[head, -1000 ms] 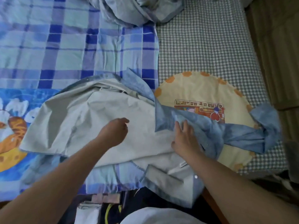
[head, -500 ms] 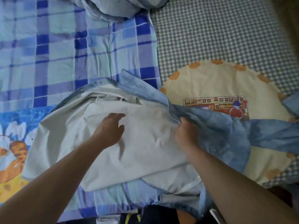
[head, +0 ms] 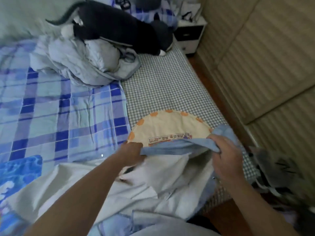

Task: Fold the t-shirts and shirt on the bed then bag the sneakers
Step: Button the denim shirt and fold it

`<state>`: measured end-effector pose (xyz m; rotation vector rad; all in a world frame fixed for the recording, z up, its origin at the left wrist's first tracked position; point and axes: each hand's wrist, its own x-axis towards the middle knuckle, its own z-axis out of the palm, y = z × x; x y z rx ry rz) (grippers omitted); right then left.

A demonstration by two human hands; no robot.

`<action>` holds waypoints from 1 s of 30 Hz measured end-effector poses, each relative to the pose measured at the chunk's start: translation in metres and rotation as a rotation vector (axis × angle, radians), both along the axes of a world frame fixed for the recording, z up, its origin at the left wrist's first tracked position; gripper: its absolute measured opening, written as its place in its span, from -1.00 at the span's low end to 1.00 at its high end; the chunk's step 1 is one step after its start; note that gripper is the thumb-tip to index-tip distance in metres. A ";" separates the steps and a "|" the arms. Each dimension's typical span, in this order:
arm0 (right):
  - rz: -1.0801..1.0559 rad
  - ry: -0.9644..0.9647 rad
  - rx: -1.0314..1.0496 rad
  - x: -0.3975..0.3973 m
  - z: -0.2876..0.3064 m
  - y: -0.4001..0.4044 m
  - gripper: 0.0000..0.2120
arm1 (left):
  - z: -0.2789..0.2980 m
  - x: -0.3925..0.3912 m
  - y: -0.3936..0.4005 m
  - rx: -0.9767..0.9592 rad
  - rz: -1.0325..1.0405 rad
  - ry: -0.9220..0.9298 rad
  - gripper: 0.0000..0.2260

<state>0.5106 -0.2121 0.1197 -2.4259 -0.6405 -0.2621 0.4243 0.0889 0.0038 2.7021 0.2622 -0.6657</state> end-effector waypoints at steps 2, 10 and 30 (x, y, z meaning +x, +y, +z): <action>-0.083 0.119 0.000 0.020 0.005 -0.014 -0.81 | 0.009 -0.015 0.015 0.186 0.122 -0.133 -0.75; 0.120 0.431 0.121 0.072 0.039 0.016 -0.61 | 0.156 -0.115 0.034 0.419 -0.030 -0.303 -0.89; 0.626 0.390 0.437 0.044 0.307 0.018 -0.73 | 0.538 -0.171 -0.211 0.531 1.514 -0.960 -0.89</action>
